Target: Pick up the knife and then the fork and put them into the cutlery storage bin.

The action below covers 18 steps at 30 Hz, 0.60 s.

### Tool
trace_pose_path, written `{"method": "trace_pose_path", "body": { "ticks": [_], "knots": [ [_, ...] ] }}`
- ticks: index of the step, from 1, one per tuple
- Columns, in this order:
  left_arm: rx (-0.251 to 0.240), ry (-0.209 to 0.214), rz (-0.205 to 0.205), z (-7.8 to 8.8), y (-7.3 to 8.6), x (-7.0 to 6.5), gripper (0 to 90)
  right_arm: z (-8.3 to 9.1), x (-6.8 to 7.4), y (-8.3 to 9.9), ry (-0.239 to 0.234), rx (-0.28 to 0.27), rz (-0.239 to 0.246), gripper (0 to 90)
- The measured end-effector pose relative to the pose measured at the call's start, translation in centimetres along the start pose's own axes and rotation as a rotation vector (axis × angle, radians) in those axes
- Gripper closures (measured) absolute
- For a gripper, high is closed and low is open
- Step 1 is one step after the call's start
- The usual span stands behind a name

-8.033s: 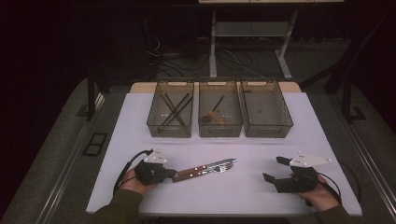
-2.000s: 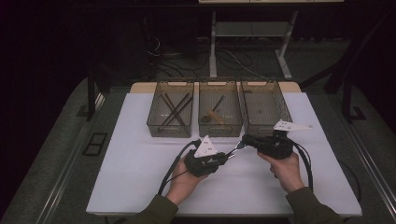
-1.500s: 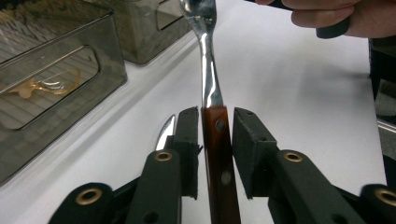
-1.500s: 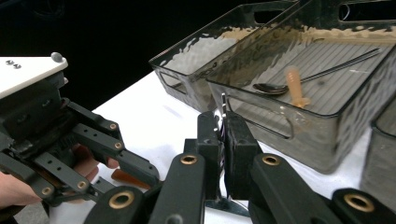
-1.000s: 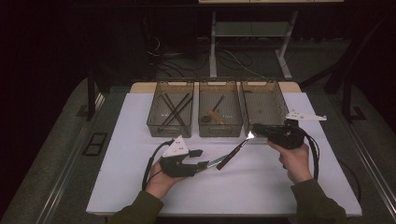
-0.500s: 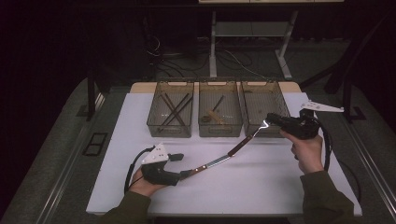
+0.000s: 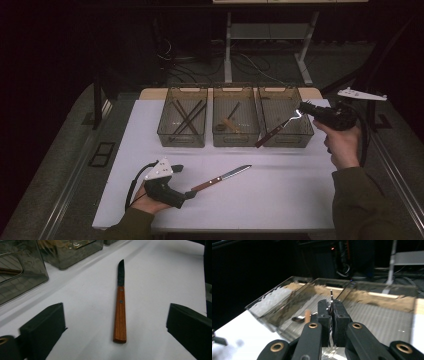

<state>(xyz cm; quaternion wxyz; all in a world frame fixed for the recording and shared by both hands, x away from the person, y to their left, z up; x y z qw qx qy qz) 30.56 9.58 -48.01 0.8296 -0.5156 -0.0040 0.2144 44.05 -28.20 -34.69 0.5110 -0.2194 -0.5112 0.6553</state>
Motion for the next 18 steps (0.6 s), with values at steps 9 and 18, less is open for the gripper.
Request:
{"method": "trace_pose_path", "body": {
  "ticks": [9, 18],
  "knots": [
    [0.009, -0.007, 0.012, -0.2, 0.1, 0.1, 0.0, -0.1, -3.6, -2.5, 0.094, -0.019, -0.012, 86.3],
    [0.028, 0.012, 0.003, -0.4, 0.3, -0.1, 0.0, -1.8, -6.0, -3.0, 0.177, 0.026, 0.011, 86.3]
  ]
}}
Point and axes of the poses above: each handheld gripper's, and its own axes: z roughly backward along the jaws, y roughly out of its underside, x roughly to its left, the point moved 9 cm from there along -z, roughly forward along the jaws, and after that the axes turned 11 degrees about y, right-handed, at the moved point
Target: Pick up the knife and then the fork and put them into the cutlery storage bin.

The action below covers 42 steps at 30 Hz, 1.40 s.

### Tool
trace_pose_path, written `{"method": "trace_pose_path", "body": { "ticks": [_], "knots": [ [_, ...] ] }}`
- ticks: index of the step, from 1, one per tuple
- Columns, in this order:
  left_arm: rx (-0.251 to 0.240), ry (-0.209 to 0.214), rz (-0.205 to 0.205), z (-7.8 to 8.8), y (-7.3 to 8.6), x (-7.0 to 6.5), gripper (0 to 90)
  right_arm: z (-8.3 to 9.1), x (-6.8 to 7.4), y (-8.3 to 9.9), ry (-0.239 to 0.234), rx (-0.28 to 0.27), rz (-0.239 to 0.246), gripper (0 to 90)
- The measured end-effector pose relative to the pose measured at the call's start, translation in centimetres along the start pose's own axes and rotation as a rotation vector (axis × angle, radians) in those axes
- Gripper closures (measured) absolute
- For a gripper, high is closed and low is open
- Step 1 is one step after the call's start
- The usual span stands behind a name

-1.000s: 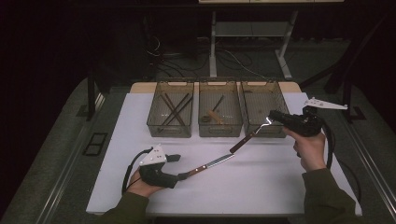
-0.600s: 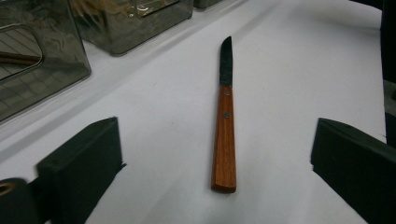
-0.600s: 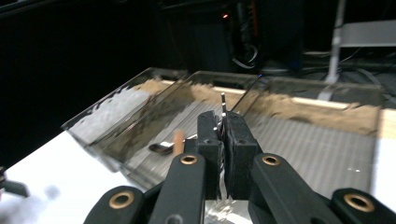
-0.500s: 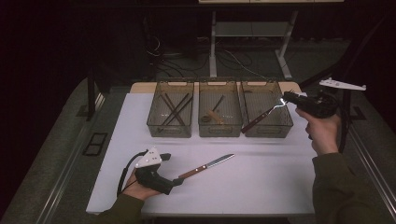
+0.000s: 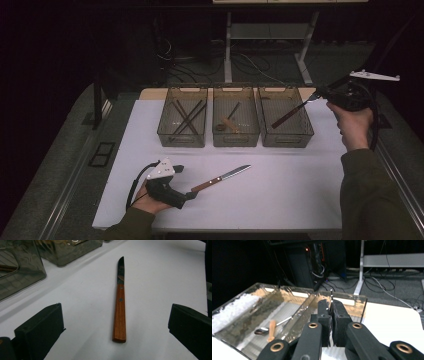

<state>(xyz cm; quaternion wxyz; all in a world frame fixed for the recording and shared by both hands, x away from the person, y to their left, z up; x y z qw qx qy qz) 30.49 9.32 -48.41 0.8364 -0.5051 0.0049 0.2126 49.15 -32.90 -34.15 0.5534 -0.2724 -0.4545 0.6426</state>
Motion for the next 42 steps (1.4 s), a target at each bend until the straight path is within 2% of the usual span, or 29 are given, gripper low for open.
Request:
{"method": "trace_pose_path", "body": {
  "ticks": [5, 10, 20, 27, 36, 42],
  "knots": [
    [0.000, 0.005, -0.001, 0.0, 0.0, -0.1, 0.0, -2.0, 0.1, 1.3, 0.006, 0.059, 0.022, 86.3],
    [0.010, 0.011, 0.006, -0.2, 0.1, -0.1, 0.0, -3.4, 0.1, 2.7, -0.001, 0.110, 0.008, 86.3],
    [0.013, 0.019, 0.002, -0.2, 0.2, -0.2, 0.0, -4.9, -0.2, 4.4, -0.010, 0.176, -0.004, 86.1],
    [0.016, 0.020, 0.004, -0.3, 0.2, -0.2, 0.0, -5.6, -0.1, 4.7, -0.019, 0.191, -0.014, 85.5],
    [0.035, 0.023, 0.009, -0.5, 0.4, -0.1, 0.0, -7.1, -1.4, 5.9, 0.024, 0.211, -0.012, 81.7],
    [0.039, 0.019, 0.016, -0.6, 0.5, 0.0, 0.0, -8.1, -1.6, 6.3, 0.045, 0.221, -0.007, 79.0]
  ]
}}
Point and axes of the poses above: each handheld gripper's, and its own axes: z roughly backward along the jaws, y roughly out of its underside, x roughly to its left, the point moved 9 cm from there along -z, roughly forward along the jaws, and after that the axes turned 11 degrees about y, right-handed, at the moved point
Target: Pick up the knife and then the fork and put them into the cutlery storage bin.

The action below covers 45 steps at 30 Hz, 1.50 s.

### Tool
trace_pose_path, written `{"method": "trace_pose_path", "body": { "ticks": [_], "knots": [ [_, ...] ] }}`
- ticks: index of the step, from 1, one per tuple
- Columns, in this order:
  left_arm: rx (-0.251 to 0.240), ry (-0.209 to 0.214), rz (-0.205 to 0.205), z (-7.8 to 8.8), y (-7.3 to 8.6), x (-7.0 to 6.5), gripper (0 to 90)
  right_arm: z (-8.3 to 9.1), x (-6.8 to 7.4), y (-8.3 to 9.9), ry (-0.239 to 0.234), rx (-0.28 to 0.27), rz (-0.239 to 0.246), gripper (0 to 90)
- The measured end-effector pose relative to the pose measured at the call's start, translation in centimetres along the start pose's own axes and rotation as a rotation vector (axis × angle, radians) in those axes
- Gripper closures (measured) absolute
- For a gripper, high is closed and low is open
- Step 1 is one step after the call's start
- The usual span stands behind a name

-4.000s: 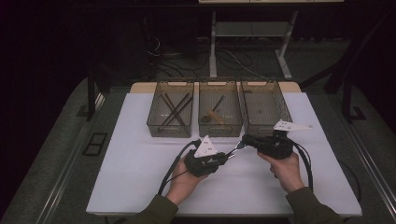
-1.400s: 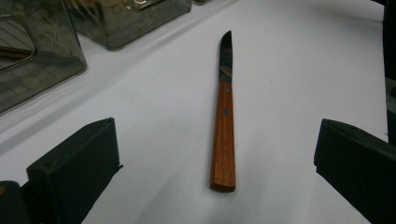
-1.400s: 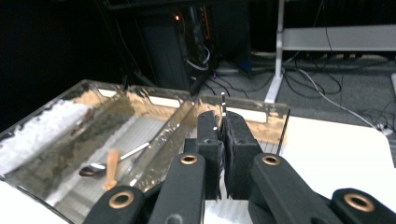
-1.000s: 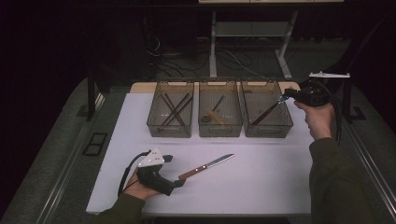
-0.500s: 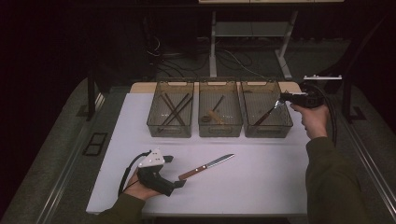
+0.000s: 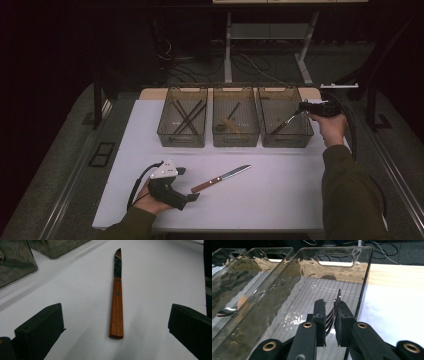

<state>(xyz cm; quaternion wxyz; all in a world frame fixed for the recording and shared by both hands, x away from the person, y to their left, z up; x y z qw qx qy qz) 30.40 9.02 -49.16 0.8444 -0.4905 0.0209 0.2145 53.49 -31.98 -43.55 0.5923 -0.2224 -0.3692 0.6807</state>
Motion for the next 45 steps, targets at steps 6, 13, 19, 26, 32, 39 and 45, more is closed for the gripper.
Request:
{"method": "trace_pose_path", "body": {
  "ticks": [6, 13, 19, 26, 32, 39, 45],
  "knots": [
    [0.000, 0.000, -0.003, 0.0, 0.0, 0.0, 0.0, -0.2, -0.8, 0.1, 0.083, 0.004, 0.050, 56.3],
    [0.001, 0.000, -0.005, 0.0, 0.0, 0.0, 0.0, 1.1, -1.7, -0.1, 0.062, -0.036, 0.013, 38.1],
    [0.001, 0.001, -0.008, 0.0, -0.1, -0.1, 0.0, 2.7, -1.2, 0.2, 0.028, -0.078, 0.030, 32.0],
    [0.004, -0.001, -0.010, 0.0, -0.1, -0.1, 0.0, 5.0, 0.9, 1.1, -0.016, -0.110, 0.108, 23.9],
    [0.004, 0.000, -0.010, 0.0, -0.1, -0.1, 0.0, 6.7, 3.1, 2.0, -0.068, -0.132, 0.164, 16.5],
    [0.005, 0.000, -0.009, -0.1, -0.1, -0.2, 0.0, 8.5, 5.4, 4.0, -0.099, -0.135, 0.230, 11.5],
    [0.006, -0.001, -0.010, -0.1, -0.1, -0.2, 0.0, 9.9, 6.8, 6.5, -0.129, -0.130, 0.241, 11.5]
  ]
}}
Point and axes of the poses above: each handheld gripper's, and its own axes: z roughly backward along the jaws, y roughly out of its underside, x roughly to its left, the point moved 9 cm from there along -z, roughly forward along the jaws, and after that the axes turned 11 degrees about y, right-handed, at the moved point
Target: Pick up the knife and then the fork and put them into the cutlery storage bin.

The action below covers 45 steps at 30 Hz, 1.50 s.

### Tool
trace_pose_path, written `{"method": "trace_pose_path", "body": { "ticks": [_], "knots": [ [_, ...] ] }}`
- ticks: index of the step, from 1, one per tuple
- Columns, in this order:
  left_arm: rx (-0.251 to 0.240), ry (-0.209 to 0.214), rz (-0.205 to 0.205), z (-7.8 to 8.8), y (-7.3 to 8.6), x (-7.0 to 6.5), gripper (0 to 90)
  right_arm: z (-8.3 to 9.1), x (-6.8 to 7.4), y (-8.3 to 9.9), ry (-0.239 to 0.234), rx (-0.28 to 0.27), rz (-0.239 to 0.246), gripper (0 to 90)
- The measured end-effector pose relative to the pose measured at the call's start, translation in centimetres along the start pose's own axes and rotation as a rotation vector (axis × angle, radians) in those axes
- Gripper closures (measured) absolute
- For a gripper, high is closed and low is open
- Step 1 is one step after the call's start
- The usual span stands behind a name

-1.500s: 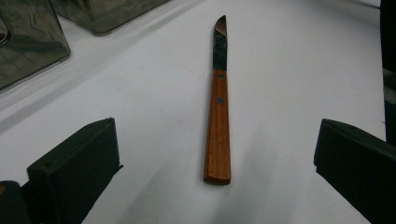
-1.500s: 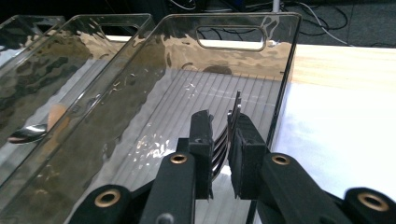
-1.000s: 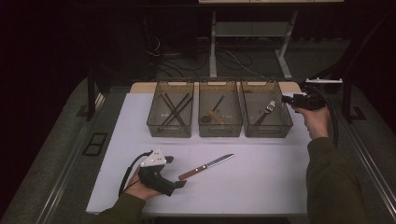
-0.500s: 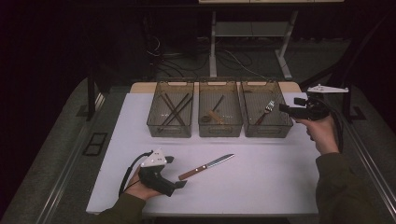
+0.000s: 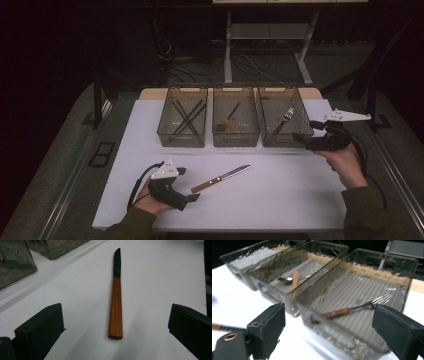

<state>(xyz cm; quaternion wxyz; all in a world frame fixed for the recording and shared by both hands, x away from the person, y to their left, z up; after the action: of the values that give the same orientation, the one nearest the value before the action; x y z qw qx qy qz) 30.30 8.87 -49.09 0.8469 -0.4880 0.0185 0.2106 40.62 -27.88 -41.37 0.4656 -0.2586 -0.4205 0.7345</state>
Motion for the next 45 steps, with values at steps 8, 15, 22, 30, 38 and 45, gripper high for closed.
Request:
{"method": "trace_pose_path", "body": {
  "ticks": [8, 15, 22, 30, 38, 45],
  "knots": [
    [0.000, -0.005, 0.000, 0.0, 0.0, 0.0, 0.0, 0.8, 2.6, 3.1, -0.015, 0.038, 0.025, 11.6],
    [0.002, -0.005, -0.003, 0.0, 0.0, 0.0, 0.0, 1.1, 4.7, 5.6, -0.028, 0.032, 0.039, 11.6],
    [0.001, -0.012, -0.011, 0.1, -0.1, 0.0, 0.0, 1.8, 6.0, 7.4, -0.045, 0.018, 0.021, 11.6],
    [0.012, -0.026, -0.025, 0.2, -0.6, 0.1, 6.4, 2.2, 7.5, 9.8, -0.058, 0.059, 0.020, 11.6],
    [0.024, -0.022, -0.036, -0.5, -2.1, 0.6, 28.3, 2.1, 7.6, 9.7, -0.059, 0.044, 0.019, 11.6],
    [0.073, 0.020, -0.052, -2.7, -2.8, 0.3, 44.2, 1.9, 7.8, 9.8, -0.061, 0.051, 0.042, 11.6]
  ]
}}
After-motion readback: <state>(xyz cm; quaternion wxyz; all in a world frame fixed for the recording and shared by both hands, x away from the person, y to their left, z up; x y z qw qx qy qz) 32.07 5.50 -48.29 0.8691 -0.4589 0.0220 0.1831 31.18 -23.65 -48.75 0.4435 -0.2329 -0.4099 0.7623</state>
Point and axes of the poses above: each handheld gripper's, and its own axes: z roughly backward along the jaws, y roughly out of its underside, x roughly to its left, the point moved 9 cm from there along -z, roughly forward along the jaws, and after that the axes turned 11 degrees about y, right-handed, at the moved point
